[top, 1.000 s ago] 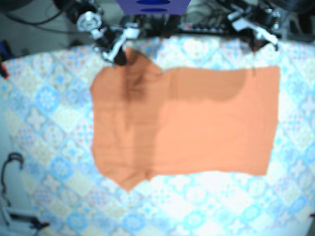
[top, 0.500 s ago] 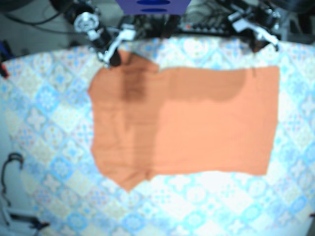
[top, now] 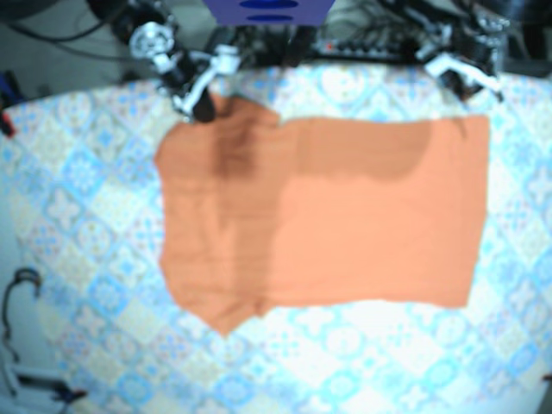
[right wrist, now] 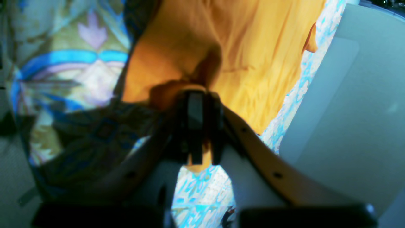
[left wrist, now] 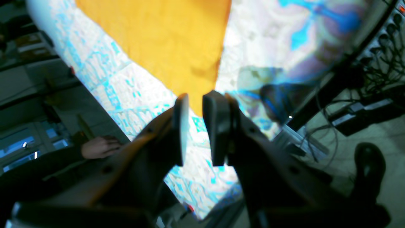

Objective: Fold the T-shirt properly
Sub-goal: 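Grasp the opposite shoulder corner of the shirt with the left gripper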

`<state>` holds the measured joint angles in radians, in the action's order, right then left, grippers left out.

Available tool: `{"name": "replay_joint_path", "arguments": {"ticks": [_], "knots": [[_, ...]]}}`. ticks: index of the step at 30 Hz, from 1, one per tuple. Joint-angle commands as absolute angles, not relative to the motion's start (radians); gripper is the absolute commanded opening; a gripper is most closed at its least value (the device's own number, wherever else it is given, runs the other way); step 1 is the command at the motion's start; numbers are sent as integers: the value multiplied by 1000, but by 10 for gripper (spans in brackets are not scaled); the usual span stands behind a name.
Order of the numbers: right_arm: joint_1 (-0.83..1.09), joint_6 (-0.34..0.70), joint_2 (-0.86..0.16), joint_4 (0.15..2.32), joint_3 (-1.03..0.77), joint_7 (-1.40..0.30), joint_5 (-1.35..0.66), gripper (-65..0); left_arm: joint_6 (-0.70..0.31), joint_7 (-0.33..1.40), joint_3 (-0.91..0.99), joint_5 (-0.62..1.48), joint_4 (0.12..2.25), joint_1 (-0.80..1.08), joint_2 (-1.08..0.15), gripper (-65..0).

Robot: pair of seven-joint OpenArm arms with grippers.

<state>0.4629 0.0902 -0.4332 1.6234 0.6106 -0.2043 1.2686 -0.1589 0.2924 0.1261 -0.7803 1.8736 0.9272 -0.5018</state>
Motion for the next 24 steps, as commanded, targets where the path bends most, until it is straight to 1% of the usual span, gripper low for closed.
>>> {"name": "replay_joint_path", "arguments": {"ticks": [1,3,5,7,10,13,20,24], "knots": [[463,71,-440,1641,608,-200,1267,-624,-142,302,134,-782,1859,923,-515,-525],[463,71,-440,1641,608,-200,1267,-624,-143,300,134,-782,1814,903,-515,-524],[463,71,-440,1641,610,-200,1267,-624,-143,300,134,-782,1771,878,-522,-501],[463,71,-440,1641,610,-200,1267,-624,-143,300,133,-777,1733,860,-529,-432],[463,71,-440,1641,608,-200,1267,-624,-145,300,133,-753,1705,845,-530,-347],[463,71,-440,1641,608,-202,1267,-624,-145,300,133,-734,1681,834,-558,-291],[463,71,-437,1641,608,-203,1267,-624,-145,300,136,-656,1626,786,-590,-290],[481,71,-437,1641,607,-203,1267,-624,-145,300,136,-648,1596,760,-601,-290]]}}
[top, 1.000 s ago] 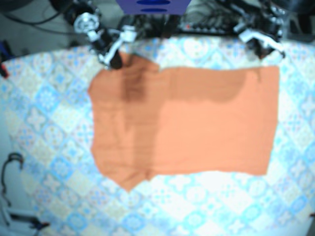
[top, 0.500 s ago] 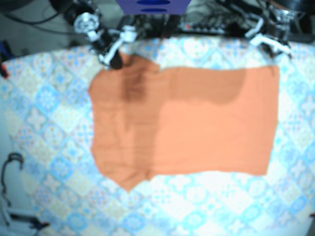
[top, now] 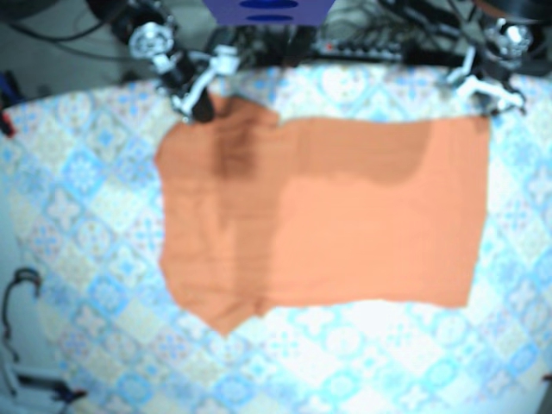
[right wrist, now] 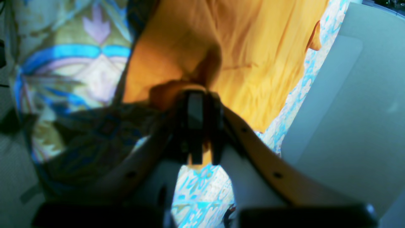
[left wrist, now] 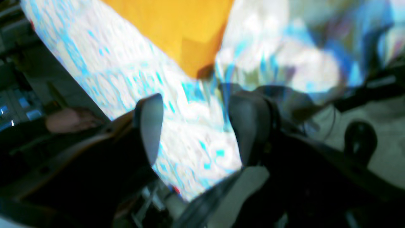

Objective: Fold the T-shirt properly
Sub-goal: 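Grasp the opposite shoulder corner of the shirt with the left gripper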

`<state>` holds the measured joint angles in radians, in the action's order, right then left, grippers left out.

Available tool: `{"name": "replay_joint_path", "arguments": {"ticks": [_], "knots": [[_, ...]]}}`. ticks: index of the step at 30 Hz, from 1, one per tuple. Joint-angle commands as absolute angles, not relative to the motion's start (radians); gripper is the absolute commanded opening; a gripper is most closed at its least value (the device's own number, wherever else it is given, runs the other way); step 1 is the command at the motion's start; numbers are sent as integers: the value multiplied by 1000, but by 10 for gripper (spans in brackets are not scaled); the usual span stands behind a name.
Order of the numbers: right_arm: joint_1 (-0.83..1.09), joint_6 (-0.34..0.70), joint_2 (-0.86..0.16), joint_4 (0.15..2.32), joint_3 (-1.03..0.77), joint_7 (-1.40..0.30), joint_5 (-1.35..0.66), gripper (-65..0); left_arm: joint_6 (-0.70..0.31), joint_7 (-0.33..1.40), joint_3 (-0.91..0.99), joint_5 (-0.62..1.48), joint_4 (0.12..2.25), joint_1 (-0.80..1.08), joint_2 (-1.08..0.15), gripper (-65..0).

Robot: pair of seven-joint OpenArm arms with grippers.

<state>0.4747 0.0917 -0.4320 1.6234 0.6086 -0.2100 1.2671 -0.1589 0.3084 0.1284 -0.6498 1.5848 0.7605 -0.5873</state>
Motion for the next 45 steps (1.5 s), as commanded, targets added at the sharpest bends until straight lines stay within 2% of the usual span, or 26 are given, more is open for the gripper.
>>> {"name": "replay_joint_path", "arguments": {"ticks": [1,27,45], "knots": [[481,71,-437,1641,607,-203,1267,-624,-145,300,134,-648,1593,754,-601,-290],[503,71,-432,1641,607,-203,1273,-624,-168,297,88,-648,1442,602,-602,-290],[504,71,-432,1641,607,-203,1273,-624,-182,303,73,-650,1440,550,-602,-290]]}}
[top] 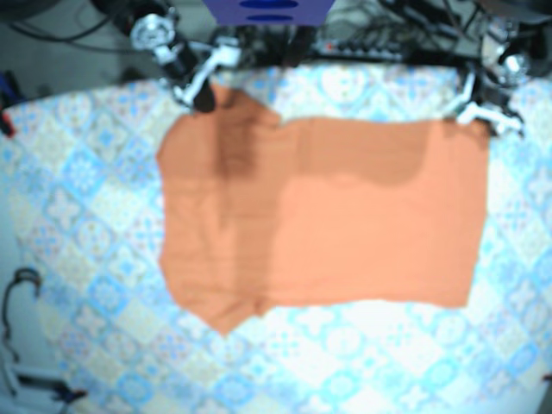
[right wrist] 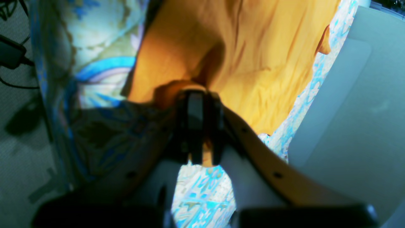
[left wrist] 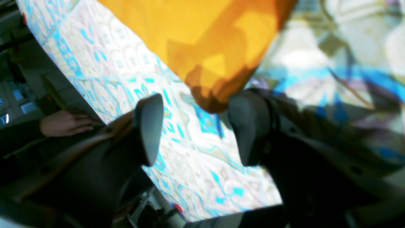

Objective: Fold the T-shirt properly
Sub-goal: 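Grasp the opposite shoulder corner of the shirt with the left gripper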

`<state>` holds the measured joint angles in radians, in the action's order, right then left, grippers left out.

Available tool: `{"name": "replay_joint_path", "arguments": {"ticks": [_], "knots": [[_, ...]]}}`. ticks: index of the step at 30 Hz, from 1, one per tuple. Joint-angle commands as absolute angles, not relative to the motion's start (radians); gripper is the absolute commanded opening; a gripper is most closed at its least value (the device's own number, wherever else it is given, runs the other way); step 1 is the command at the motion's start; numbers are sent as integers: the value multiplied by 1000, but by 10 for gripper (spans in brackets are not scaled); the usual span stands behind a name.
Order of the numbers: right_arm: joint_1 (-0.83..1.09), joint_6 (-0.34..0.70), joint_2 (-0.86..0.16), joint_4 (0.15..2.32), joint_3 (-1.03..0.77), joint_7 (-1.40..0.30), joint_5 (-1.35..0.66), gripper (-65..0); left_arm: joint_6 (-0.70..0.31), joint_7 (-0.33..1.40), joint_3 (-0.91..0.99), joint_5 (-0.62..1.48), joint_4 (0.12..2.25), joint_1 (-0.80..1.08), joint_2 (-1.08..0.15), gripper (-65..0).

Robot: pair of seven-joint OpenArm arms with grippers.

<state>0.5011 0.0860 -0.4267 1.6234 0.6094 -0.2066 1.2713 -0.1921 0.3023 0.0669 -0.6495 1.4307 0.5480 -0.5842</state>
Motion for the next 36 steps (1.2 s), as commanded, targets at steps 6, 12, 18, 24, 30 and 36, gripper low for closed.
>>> {"name": "replay_joint_path", "arguments": {"ticks": [6,12,18,24,30,36], "knots": [[504,71,-432,1641,607,-203,1273,-624,-182,305,76,-650,1440,526,-602,-290],[504,71,-430,1641,607,-203,1273,-624,-202,303,73,-650,1376,481,-602,-290],[504,71,-430,1641,607,-203,1273,-624,-202,298,71,-650,1349,479,-602,-291],[504,71,-430,1641,608,-203,1273,-624,-202,297,71,-650,1349,479,-598,-408],[504,71,-430,1641,608,-203,1271,-624,-200,297,18,-656,1349,476,-598,-512],[504,71,-430,1641,608,-203,1270,-624,-200,300,-7,-659,1349,475,-595,-522]]}}
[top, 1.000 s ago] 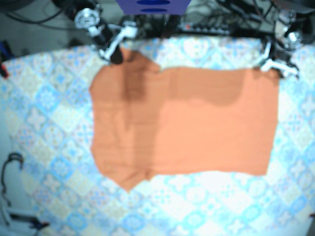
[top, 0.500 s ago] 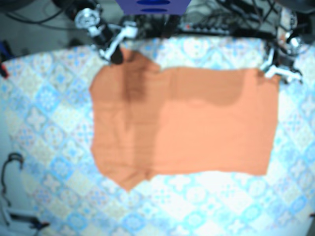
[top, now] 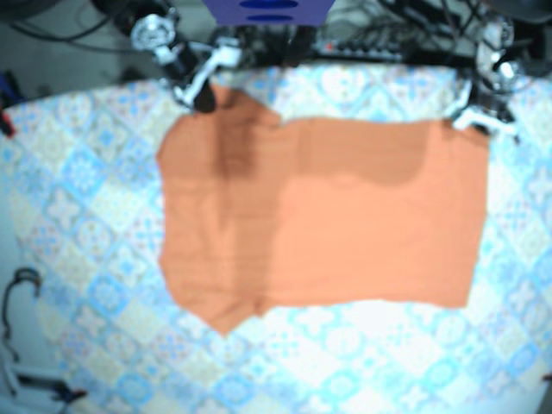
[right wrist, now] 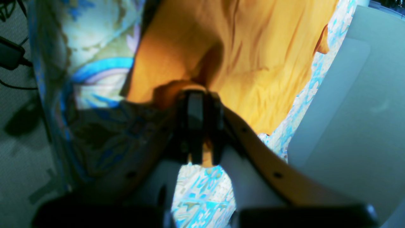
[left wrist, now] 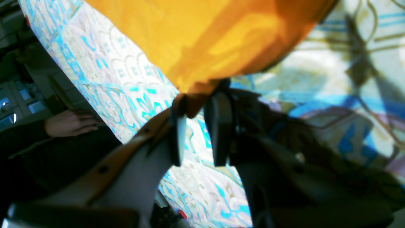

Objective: Fold the T-shirt properly
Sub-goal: 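Grasp the opposite shoulder corner of the shirt with the left gripper, then lift the shoulder edge with both grippers and pull it toward the robot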

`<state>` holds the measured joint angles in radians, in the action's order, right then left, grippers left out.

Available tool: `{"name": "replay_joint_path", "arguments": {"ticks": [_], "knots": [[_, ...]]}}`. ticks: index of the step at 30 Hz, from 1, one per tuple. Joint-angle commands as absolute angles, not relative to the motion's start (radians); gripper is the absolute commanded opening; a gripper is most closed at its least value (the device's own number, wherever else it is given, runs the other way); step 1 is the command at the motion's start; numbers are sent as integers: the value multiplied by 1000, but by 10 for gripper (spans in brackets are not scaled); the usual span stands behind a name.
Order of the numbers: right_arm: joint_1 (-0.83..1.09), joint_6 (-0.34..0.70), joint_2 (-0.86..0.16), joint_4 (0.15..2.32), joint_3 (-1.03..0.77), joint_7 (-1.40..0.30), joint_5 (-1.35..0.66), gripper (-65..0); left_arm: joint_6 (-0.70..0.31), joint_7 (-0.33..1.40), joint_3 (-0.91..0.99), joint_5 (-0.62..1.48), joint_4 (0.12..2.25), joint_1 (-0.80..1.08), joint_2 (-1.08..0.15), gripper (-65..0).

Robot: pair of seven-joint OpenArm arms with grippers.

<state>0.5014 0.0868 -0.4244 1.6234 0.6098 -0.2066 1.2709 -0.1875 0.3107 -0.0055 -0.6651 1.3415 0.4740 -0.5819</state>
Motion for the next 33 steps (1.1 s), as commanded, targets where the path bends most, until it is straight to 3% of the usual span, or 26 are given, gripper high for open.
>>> {"name": "replay_joint_path", "arguments": {"ticks": [1,6,33], "knots": [[504,71,-430,1641,608,-203,1270,-624,-200,300,-7,-659,1349,475,-595,-535],[504,71,-430,1639,607,-203,1268,-624,-200,298,-4,-657,1349,475,-598,-650],[619,70,-464,1732,570,-203,1267,-641,-193,254,59,-648,1561,714,-602,-650]]}}
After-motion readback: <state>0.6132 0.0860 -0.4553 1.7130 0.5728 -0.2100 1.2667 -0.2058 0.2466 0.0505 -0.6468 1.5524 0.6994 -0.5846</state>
